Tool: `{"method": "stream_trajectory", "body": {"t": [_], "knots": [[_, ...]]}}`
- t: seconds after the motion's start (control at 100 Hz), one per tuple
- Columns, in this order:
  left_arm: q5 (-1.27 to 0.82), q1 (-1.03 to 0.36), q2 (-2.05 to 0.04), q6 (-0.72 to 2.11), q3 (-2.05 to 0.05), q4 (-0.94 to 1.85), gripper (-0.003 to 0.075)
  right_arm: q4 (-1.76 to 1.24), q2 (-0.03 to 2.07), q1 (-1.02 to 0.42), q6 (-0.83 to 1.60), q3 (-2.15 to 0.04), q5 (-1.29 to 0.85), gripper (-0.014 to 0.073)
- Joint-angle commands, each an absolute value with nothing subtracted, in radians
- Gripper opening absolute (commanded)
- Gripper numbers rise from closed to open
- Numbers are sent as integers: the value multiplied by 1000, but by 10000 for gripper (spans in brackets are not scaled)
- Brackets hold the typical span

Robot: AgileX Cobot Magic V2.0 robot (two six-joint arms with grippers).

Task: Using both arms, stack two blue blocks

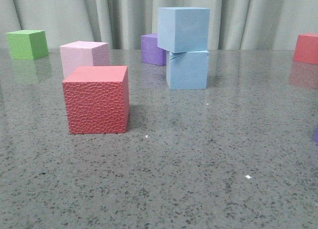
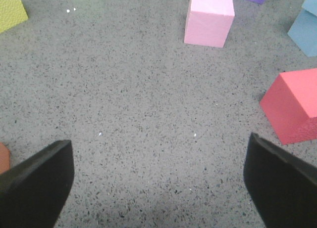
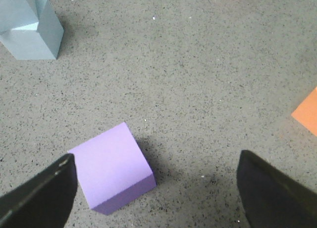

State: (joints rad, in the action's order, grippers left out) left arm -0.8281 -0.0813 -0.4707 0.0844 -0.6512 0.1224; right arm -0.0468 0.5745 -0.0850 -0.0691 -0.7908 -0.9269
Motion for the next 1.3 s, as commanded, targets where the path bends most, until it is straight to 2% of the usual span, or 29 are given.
{"method": "stream_trajectory", "body": {"t": [0.0,0.34,0.44,0.58,0.76,0.88,0.91,1.29], "knots": [[-767,-78,-475,74,-674,144,660,-40,542,-83,-57,-794,-861,647],[-769,-78,-475,74,-674,144,658,-40,496,-83,-57,-764,-842,643],[-769,-78,-475,74,-674,144,615,-40,496,-83,-57,-764,-842,589],[-769,-78,-475,74,-674,144,455,-40,496,-83,-57,-764,-842,384],[-769,-78,-475,74,-674,144,187,-40,496,-83,-57,-764,-842,64],[-769,-78,-475,74,-674,144,23,-40,496,-83,-57,-764,-842,-73],[-769,-78,-475,74,-674,144,-20,-40,496,-83,-57,-764,-842,-63],[-769,-78,-475,74,-674,144,-19,-40,496,-83,-57,-764,-843,-68]]}}
